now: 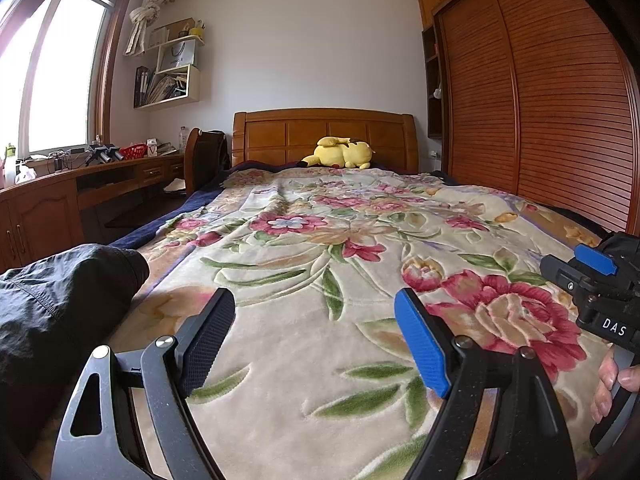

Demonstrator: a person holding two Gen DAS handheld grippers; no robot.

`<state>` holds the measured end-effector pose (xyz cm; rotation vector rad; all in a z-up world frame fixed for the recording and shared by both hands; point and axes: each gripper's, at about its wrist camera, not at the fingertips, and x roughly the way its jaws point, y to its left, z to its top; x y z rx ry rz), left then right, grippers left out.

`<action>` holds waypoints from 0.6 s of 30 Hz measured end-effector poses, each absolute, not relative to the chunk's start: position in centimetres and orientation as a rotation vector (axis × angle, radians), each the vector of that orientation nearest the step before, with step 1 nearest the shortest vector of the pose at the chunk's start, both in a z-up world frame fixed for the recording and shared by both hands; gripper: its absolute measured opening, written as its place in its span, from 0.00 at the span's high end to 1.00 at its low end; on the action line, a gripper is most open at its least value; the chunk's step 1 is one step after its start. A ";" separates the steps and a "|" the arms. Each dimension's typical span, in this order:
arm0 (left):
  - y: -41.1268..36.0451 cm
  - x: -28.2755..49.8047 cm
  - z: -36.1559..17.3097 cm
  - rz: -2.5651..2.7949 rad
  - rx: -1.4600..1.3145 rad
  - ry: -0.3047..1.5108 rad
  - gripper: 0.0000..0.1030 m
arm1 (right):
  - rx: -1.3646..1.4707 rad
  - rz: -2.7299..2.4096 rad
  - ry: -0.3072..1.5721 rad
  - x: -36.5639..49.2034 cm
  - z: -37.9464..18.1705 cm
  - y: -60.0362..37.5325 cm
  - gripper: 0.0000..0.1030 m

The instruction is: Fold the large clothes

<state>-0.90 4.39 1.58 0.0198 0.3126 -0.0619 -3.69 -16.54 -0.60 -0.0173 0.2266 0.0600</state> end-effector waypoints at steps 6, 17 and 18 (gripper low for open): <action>4.4 -0.9 1.6 -0.062 0.021 0.313 0.20 | -0.016 0.060 0.226 -3.7 -0.6 -16.6 0.13; 4.3 -0.9 1.5 -0.061 0.020 0.313 0.20 | -0.016 0.059 0.225 -3.7 -0.6 -16.5 0.13; 4.5 -0.9 1.6 -0.061 0.020 0.313 0.20 | -0.015 0.060 0.226 -3.6 -0.6 -16.5 0.13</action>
